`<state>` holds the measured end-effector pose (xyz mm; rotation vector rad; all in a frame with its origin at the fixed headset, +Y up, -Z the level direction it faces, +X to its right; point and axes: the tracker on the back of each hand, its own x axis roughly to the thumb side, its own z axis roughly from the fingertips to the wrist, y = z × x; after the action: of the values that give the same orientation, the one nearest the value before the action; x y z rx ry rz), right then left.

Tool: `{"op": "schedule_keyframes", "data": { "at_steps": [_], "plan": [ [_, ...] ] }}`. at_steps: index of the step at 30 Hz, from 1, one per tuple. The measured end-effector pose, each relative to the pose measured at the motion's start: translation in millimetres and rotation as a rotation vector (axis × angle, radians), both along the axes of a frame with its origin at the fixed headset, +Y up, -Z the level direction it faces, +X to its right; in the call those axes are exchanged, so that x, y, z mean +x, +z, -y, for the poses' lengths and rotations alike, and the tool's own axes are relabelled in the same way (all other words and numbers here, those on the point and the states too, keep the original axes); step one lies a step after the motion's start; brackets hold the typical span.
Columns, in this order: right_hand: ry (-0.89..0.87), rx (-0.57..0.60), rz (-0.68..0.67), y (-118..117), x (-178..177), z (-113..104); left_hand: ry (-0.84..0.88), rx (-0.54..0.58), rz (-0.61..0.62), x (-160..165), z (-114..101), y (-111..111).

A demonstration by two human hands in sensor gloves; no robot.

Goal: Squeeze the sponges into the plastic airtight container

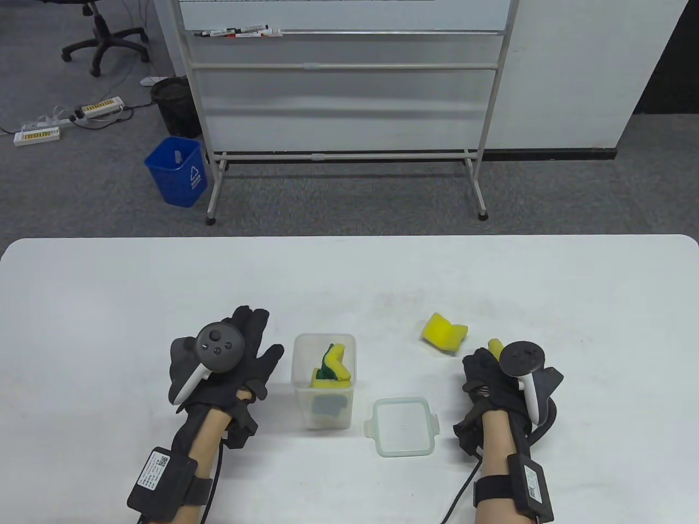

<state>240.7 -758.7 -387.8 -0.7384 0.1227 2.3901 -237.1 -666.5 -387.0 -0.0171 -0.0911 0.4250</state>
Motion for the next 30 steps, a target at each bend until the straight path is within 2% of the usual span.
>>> {"op": "schedule_keyframes", "data": {
  "at_steps": [4, 8, 11, 14, 16, 18, 21, 26, 30],
  "plan": [
    [0.019, 0.022, 0.017, 0.2, -0.9, -3.7, 0.009, -0.005, -0.014, -3.7, 0.7, -0.9],
    [-0.012, 0.096, 0.075, 3.1, 1.2, -10.2, 0.055, 0.023, -0.024, -6.5, -3.7, 0.8],
    [0.004, 0.226, 0.155, 8.7, 1.0, -27.3, 0.115, 0.090, -0.027, -6.4, -12.8, 4.9],
    [-0.022, 0.371, 0.164, 12.9, -2.8, -48.2, 0.177, 0.148, -0.005, -3.2, -24.4, 10.5],
    [-0.146, 0.463, 0.139, 13.9, -8.5, -58.9, 0.233, 0.184, 0.010, -0.7, -31.8, 14.8],
    [-0.361, 0.556, 0.081, 12.6, -20.4, -67.9, 0.306, 0.216, 0.035, 2.6, -39.7, 19.9],
    [-0.548, 0.668, -0.055, 11.9, -43.6, -84.5, 0.387, 0.247, 0.066, 6.9, -48.5, 26.6],
    [-0.603, 0.758, -0.261, 19.0, -81.1, -112.3, 0.464, 0.266, 0.147, 15.3, -59.3, 35.0],
    [-0.650, 0.824, -0.473, 34.1, -125.0, -137.3, 0.527, 0.255, 0.217, 24.1, -65.6, 41.2]
  ]
}}
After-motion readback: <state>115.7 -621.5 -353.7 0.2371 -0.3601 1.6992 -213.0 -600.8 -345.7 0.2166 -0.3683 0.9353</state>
